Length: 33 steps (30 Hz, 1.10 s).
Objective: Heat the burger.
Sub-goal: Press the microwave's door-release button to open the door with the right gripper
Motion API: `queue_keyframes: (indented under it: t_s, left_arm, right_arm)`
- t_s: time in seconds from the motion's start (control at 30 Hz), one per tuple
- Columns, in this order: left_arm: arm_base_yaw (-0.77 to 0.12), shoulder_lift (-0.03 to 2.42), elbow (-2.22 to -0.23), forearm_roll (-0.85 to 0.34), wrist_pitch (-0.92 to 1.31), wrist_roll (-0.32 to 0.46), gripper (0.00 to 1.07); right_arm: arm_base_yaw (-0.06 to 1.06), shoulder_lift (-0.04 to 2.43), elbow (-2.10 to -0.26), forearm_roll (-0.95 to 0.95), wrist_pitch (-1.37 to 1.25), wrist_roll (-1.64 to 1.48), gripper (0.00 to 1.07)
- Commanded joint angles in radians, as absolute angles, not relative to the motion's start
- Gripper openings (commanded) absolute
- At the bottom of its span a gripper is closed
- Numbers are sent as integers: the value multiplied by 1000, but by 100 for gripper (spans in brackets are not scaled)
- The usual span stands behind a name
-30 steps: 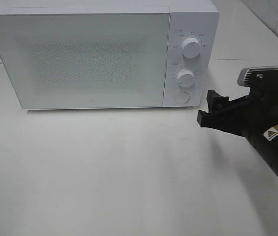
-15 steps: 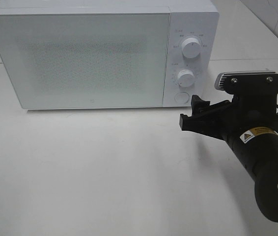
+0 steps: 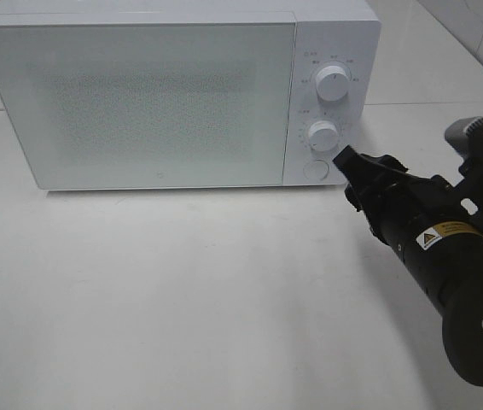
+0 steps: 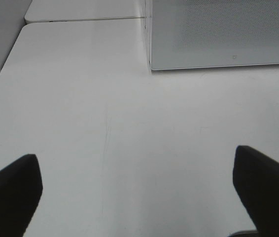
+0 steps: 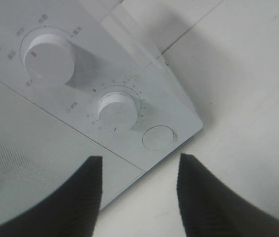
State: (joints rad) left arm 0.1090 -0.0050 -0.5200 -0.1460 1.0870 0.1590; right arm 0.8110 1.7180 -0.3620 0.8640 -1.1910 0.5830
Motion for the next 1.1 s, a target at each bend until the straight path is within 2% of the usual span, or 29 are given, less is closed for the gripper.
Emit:
queue_keyframes:
  t_s: [0.03, 0.07, 0.23, 0.27, 0.37, 0.4, 0.77, 1.1]
  left_arm:
    - [113, -22, -518, -146, 1075, 156, 98]
    - [113, -22, -518, -146, 1075, 156, 98]
    - [113, -22, -518, -146, 1075, 156, 98]
    - [113, -22, -518, -146, 1075, 156, 98]
    - [113, -22, -518, -146, 1075, 156, 98]
    - [113, -22, -518, -146, 1075, 156, 98]
    - [113, -22, -518, -146, 1075, 156, 98]
    - [113, -22, -518, -146, 1075, 156, 98]
  right_arm:
    - [813, 1717, -370, 858, -1177, 853, 32]
    - [813, 1717, -370, 858, -1177, 954, 26]
    - [813, 1717, -370, 858, -1178, 1130, 17]
    - [813, 1717, -370, 858, -1174, 1180, 12]
    - [813, 1717, -370, 858, -1168, 1188, 8]
    - [813, 1717, -371, 858, -1149, 1181, 0]
    - [807, 1758, -383, 885, -1110, 1217, 0]
    - [798, 1894, -497, 845, -1108, 1341, 0]
